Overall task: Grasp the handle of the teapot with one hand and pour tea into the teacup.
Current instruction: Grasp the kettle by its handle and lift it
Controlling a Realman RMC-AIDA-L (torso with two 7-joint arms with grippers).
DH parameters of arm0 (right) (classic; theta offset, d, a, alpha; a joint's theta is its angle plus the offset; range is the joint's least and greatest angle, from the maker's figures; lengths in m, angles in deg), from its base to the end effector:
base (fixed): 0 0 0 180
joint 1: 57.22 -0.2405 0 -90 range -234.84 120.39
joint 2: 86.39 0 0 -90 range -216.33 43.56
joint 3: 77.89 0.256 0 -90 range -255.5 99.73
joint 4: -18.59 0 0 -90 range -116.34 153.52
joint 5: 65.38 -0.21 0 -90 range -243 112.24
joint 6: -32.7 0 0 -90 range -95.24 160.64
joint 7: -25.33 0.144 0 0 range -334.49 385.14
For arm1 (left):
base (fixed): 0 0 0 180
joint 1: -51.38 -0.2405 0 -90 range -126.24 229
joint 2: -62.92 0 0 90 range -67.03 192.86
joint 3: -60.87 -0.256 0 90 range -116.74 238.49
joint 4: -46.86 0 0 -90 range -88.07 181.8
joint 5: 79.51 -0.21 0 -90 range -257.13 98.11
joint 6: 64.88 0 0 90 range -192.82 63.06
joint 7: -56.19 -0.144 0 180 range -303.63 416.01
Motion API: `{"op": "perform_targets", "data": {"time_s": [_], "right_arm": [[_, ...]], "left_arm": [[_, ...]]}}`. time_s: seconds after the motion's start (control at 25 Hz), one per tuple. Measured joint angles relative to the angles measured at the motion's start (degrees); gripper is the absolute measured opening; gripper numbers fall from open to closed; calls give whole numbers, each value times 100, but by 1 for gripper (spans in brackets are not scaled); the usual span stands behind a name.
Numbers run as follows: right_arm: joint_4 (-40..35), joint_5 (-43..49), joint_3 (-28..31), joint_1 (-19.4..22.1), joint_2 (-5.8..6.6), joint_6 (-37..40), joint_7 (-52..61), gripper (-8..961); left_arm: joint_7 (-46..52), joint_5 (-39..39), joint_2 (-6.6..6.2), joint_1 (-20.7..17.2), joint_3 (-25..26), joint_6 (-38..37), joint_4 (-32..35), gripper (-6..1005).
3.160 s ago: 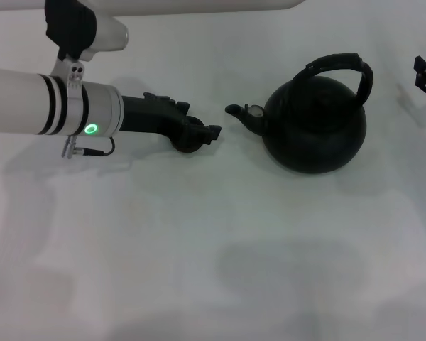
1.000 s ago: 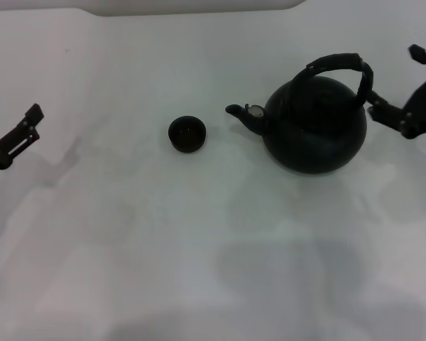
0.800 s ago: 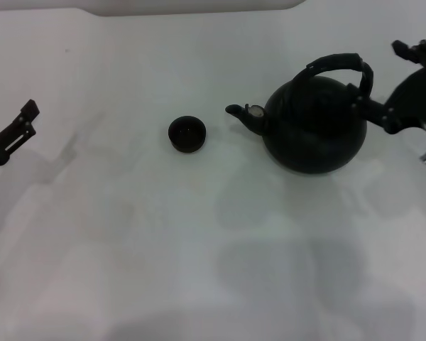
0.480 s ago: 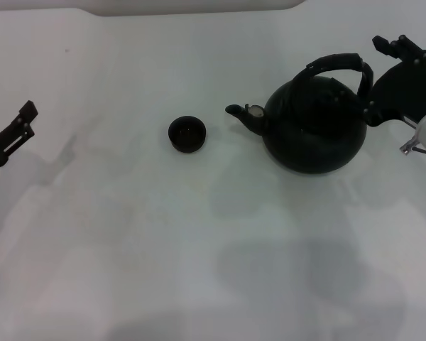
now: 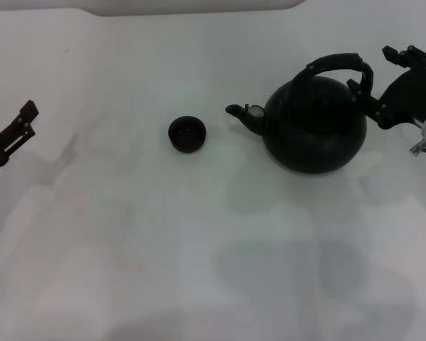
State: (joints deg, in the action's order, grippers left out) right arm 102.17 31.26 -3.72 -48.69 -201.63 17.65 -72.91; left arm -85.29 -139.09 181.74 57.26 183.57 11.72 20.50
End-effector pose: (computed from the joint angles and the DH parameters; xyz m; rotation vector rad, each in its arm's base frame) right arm 0.2608 0.2876 -0.0049 -2.1022 0.2604 0.0984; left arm -0.3599 0.2479 0.0193 -1.9500 -0.4968 -0.7566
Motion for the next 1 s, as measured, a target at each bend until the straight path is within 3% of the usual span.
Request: {"op": "perform_targets", "data": {"time_s": [0.4, 1.0], "right_arm": [[-204, -94, 114, -64, -17, 150, 6, 674], [-445, -103, 64, -342, -7, 151, -5, 421]], "left_arm": [[5, 0, 3, 52, 0, -13, -1, 862], [7, 29, 9, 71, 0, -57, -1, 861]]}}
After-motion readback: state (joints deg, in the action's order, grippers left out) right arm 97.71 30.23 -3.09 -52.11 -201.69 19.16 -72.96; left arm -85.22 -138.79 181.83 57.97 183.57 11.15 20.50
